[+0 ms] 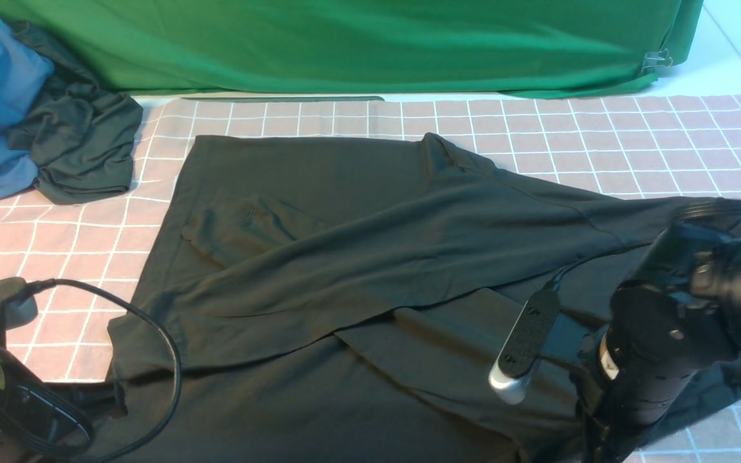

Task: Fold a long-sleeved shirt over a pink coffee tablecloth.
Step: 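Grasp the near edge of the shirt at its hem and shoulder corners, then fold the black garment in half by bringing its near edge over to the far edge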

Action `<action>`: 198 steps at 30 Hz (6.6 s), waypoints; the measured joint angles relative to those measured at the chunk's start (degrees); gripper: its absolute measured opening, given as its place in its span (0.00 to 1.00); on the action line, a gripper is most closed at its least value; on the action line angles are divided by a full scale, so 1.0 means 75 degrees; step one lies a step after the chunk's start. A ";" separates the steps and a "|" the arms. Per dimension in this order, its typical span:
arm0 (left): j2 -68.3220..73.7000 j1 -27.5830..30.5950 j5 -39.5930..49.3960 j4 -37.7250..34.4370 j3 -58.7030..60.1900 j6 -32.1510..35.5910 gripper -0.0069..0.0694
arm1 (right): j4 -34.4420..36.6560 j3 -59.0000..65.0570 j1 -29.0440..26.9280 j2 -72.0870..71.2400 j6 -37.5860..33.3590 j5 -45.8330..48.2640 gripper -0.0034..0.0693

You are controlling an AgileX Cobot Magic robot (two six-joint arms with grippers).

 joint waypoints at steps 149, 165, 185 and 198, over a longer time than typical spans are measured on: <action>0.7759 0.0913 -0.2778 0.0187 -0.8834 -0.0517 0.13 | 0.3872 -0.9759 -0.3236 0.5647 -0.1284 0.0463 0.10; 0.7839 0.1375 -0.3748 -0.0371 -0.8834 -0.0561 0.13 | 0.3908 -0.9842 -0.3019 0.4862 -0.1854 0.1343 0.10; 0.7853 0.1301 -0.0959 -0.1903 -0.9919 0.1561 0.40 | 0.3926 -0.9842 -0.2567 0.4862 -0.2021 0.1817 0.10; 0.8503 -0.0203 -0.0945 -0.2737 -1.0588 0.2577 0.11 | 0.3888 -0.9842 -0.2575 0.4862 -0.2021 0.1838 0.10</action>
